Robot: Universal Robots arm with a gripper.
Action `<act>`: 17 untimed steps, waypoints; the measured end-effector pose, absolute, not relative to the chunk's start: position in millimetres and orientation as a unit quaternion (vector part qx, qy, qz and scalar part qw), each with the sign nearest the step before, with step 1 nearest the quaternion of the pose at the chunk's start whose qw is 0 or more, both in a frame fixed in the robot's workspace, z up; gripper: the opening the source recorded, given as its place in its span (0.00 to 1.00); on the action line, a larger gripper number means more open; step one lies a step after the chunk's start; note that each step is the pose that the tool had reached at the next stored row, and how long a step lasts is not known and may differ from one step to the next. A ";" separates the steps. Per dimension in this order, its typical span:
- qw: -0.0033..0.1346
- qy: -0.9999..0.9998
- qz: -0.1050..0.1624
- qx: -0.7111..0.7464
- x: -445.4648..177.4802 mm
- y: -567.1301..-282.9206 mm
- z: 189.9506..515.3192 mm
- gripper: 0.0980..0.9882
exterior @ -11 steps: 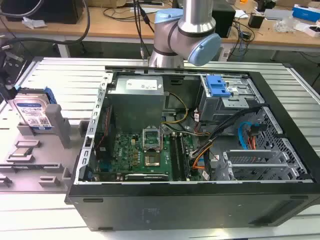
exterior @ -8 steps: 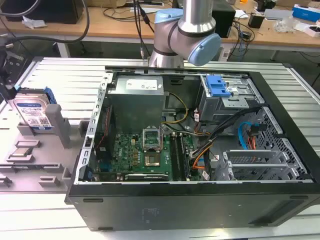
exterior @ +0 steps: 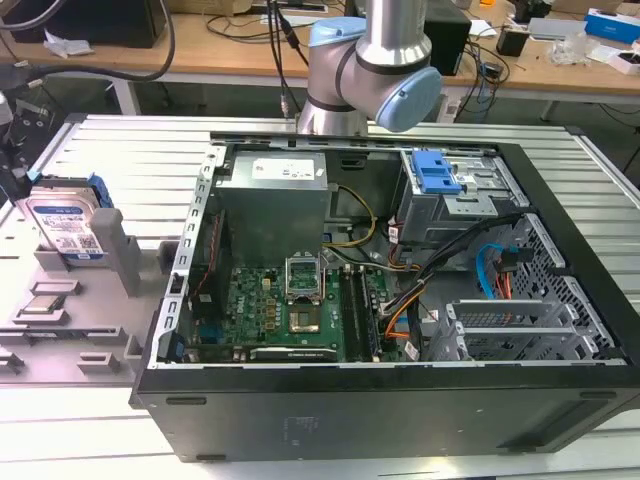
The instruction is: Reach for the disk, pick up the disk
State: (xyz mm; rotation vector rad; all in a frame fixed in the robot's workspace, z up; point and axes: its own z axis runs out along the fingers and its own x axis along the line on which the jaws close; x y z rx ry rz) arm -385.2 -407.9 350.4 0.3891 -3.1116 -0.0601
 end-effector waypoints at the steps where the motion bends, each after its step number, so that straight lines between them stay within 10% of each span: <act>1: 0.003 -0.990 -0.019 0.136 -385.2 -407.9 350.4 0.01; 17: 0.006 -0.955 -0.018 0.296 -385.2 -407.9 350.4 0.01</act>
